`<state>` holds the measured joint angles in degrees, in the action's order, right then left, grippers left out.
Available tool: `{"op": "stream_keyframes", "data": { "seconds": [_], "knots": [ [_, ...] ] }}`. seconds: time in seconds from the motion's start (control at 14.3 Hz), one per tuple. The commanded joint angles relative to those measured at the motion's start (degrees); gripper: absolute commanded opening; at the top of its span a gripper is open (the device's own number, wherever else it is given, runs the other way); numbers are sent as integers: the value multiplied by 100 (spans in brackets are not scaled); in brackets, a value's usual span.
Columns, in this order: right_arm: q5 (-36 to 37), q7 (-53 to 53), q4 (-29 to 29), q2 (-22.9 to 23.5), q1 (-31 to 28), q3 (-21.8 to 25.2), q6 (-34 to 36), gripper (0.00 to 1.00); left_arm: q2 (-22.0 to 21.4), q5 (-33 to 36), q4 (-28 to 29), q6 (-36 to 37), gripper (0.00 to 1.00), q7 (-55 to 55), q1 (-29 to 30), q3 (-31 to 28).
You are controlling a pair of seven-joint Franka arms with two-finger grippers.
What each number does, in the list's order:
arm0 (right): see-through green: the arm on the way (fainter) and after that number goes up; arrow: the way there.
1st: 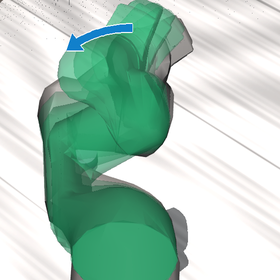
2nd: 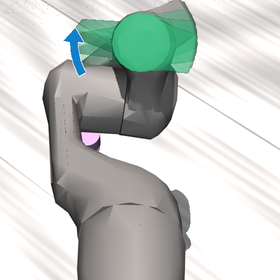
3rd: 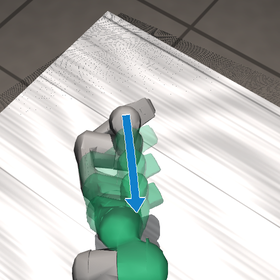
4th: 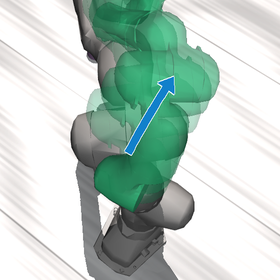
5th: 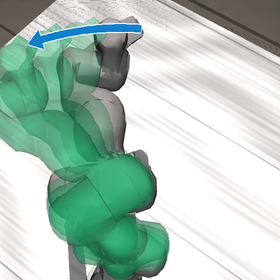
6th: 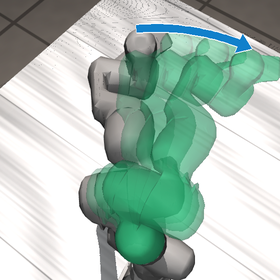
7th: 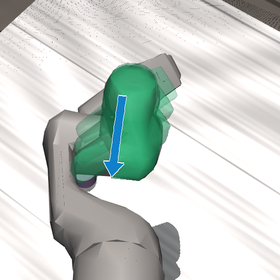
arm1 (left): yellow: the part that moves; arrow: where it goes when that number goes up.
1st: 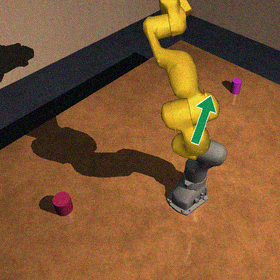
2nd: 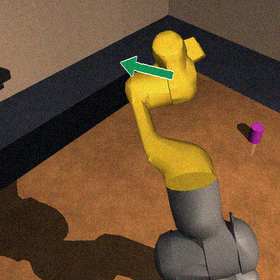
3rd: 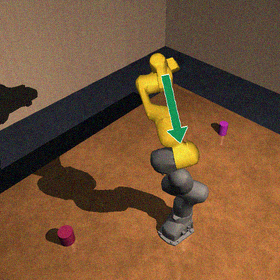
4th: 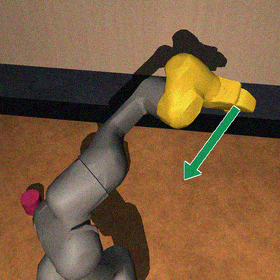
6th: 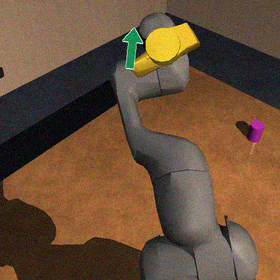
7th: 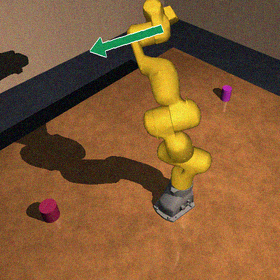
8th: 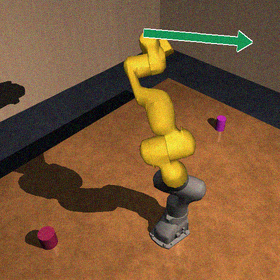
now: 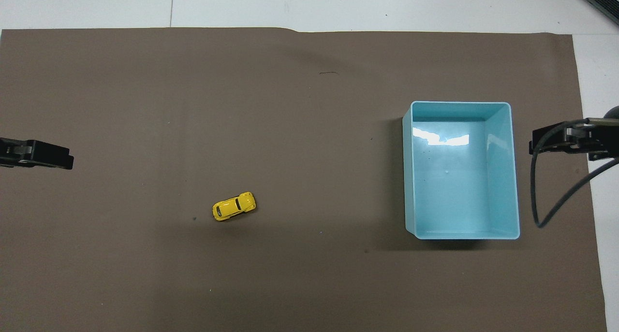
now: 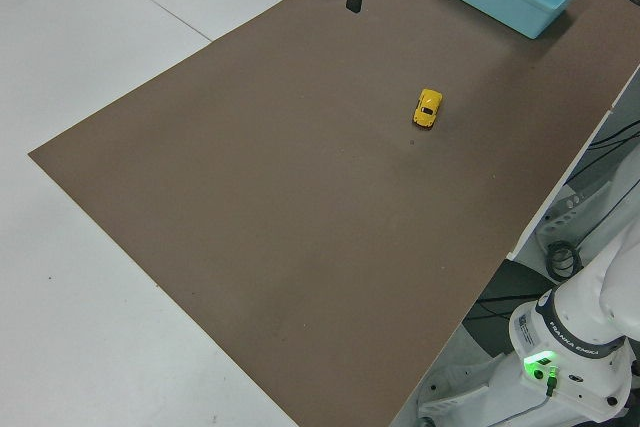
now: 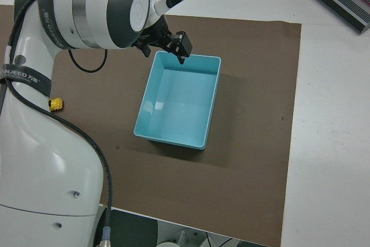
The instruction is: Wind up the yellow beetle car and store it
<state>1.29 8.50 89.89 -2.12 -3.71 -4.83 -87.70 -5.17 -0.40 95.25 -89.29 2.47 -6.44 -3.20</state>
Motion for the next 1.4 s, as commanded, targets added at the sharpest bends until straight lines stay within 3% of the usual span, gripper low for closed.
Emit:
{"op": "stream_keyframes", "data": {
  "seconds": [0.0,1.33],
  "knots": [
    [-94,-76,-24,18,11,52,-10,100,-133,84,134,-27,100,-1,-16,4],
    [-94,-76,-24,18,11,52,-10,100,-89,75,152,-63,100,-194,-16,4]
  ]
}}
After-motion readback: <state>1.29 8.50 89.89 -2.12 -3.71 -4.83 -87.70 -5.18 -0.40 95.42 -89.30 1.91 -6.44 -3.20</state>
